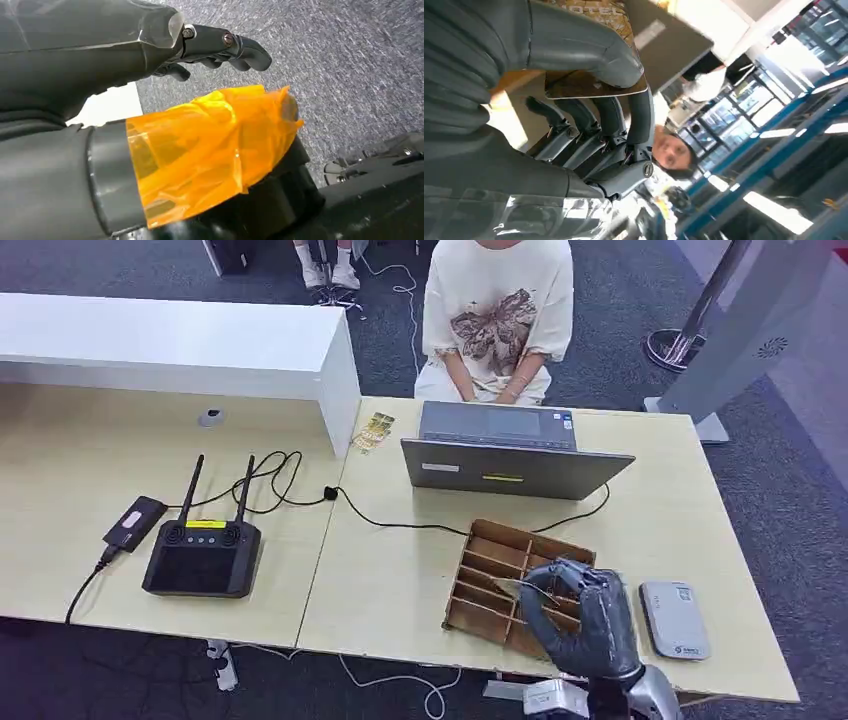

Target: Pass the card to the sensor for recognition and then transmit it.

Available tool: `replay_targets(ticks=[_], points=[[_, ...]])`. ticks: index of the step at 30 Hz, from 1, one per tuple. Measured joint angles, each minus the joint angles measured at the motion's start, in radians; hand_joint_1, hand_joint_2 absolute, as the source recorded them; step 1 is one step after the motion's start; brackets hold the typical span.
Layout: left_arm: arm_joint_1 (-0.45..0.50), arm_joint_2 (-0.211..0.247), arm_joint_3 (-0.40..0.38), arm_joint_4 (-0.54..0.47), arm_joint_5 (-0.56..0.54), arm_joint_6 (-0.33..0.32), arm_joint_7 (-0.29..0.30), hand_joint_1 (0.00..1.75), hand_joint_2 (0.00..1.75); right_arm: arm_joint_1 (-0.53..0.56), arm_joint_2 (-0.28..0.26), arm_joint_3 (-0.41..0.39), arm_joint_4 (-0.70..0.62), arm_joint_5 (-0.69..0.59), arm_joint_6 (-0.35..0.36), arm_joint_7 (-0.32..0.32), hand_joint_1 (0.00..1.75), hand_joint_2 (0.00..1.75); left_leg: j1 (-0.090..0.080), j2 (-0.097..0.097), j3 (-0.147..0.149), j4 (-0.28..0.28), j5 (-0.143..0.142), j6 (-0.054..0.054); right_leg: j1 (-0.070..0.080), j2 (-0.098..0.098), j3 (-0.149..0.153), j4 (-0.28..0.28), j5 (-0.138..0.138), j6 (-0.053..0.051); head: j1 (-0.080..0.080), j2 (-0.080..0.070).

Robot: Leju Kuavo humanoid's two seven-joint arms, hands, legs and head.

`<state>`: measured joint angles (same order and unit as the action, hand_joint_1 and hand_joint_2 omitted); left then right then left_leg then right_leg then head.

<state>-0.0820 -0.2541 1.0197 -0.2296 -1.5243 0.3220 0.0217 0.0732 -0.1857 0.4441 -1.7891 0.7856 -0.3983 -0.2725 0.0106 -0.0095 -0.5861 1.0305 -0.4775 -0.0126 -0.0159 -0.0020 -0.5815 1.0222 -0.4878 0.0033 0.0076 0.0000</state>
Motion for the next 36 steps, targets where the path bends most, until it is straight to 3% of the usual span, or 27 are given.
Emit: replay_targets(ticks=[7,15,21,36], points=[[-0.016,0.000,-0.018,0.000,-0.025,-0.014,0.020,0.00,0.00,-0.174,-0.035,-0.022,-0.001,0.084,0.082,0.112,1.75,1.75,0.000,0.001,0.000,0.000,0.002,-0.001,0.000,0.002,0.000,0.000,0.002,0.000,0.000,0.000],[-0.012,0.008,-0.032,0.000,-0.022,-0.009,-0.004,0.00,0.00,-0.455,-0.037,0.011,0.062,0.052,0.243,0.225,1.75,1.75,0.000,0.002,0.000,0.000,0.003,-0.002,0.000,0.002,0.000,0.001,0.003,-0.001,0.000,0.000],[-0.013,0.011,-0.044,0.000,-0.031,-0.011,-0.001,0.00,0.00,-0.618,-0.037,0.036,0.175,0.020,0.304,0.273,1.75,1.75,0.000,0.001,0.000,0.000,0.004,-0.002,0.000,0.001,0.000,0.001,0.004,-0.001,0.000,0.000],[-0.007,0.015,-0.089,0.000,-0.045,-0.015,0.041,0.00,0.00,-0.817,-0.036,0.087,0.462,0.088,0.395,0.366,1.75,1.75,0.000,0.000,-0.001,0.000,0.004,-0.002,0.000,0.001,-0.001,0.001,0.004,-0.001,0.000,0.000]])
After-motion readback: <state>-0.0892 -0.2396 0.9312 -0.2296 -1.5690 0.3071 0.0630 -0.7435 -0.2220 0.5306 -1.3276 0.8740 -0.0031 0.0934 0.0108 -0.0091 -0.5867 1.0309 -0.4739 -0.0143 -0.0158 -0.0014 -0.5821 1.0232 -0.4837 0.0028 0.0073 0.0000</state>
